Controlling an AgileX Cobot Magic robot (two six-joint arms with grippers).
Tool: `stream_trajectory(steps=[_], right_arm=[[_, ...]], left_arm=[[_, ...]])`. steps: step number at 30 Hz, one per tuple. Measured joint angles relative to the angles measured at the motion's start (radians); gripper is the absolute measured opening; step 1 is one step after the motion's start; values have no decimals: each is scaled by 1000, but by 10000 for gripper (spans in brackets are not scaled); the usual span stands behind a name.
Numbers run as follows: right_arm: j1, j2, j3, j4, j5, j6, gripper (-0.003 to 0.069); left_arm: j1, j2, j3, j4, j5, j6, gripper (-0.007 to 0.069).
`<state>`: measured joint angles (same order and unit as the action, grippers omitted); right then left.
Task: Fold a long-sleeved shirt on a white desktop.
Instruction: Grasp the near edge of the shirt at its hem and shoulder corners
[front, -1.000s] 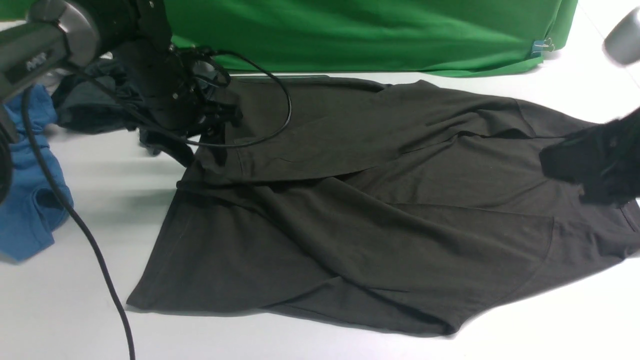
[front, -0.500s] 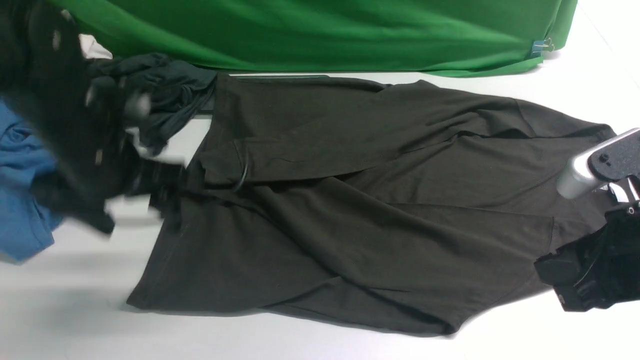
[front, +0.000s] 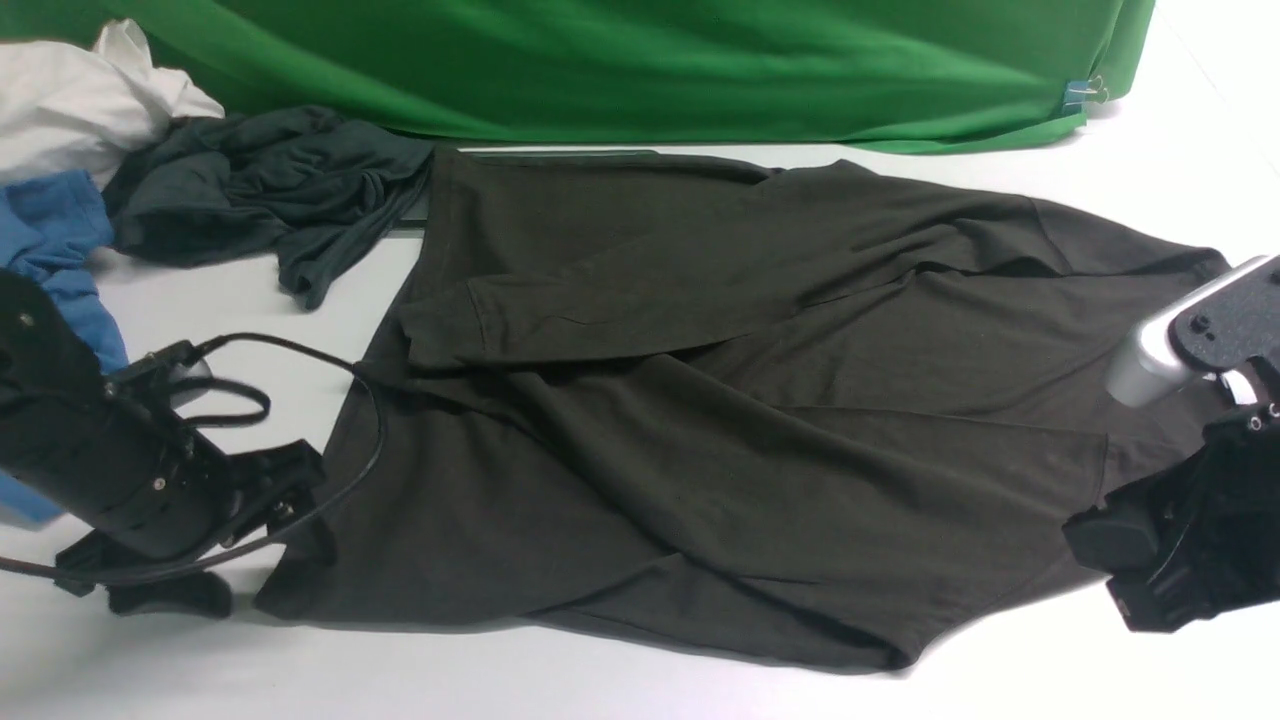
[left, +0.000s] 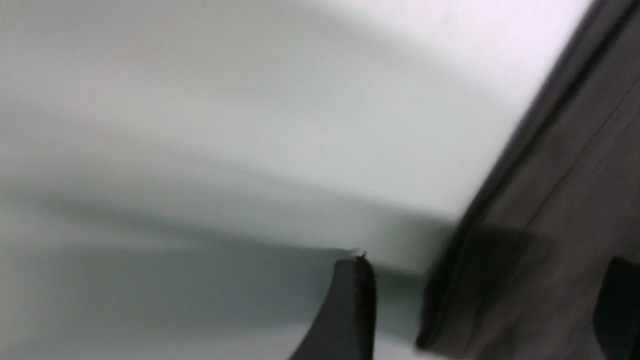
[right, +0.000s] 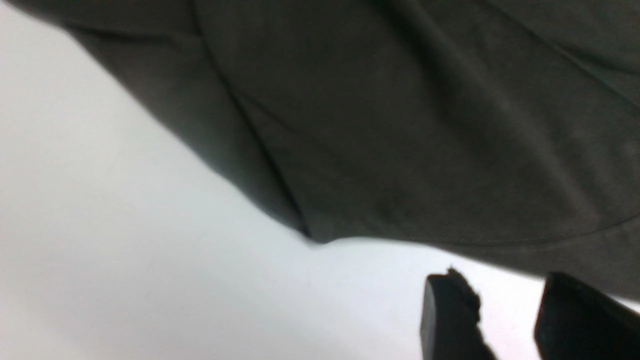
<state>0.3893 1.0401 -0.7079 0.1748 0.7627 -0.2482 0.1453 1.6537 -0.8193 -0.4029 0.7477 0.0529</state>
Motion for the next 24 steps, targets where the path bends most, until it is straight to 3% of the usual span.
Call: stream_trajectory(steps=[7,8,10,12,16,24], right_arm=[[82,72,0,-24,0,-46,415],[109,118,0,-39,-6,-52,447],[133,161,0,-53,-19,-56,461],[181,224,0,-87,-63,-79,470],[285,307,0,-217,-154,-147,472],[313,478,0,-349,-215,-149,474]], left_arm=[[7,31,-4,-39,-2,77,419],[7,40,-7,-40,2,83,355],[8,44,-9,-40,5,92,303],[8,52,-12,-45,6,104,189],[10,53,-12,-52,6,118,51],[12,51,-25,-48,14,132,28]])
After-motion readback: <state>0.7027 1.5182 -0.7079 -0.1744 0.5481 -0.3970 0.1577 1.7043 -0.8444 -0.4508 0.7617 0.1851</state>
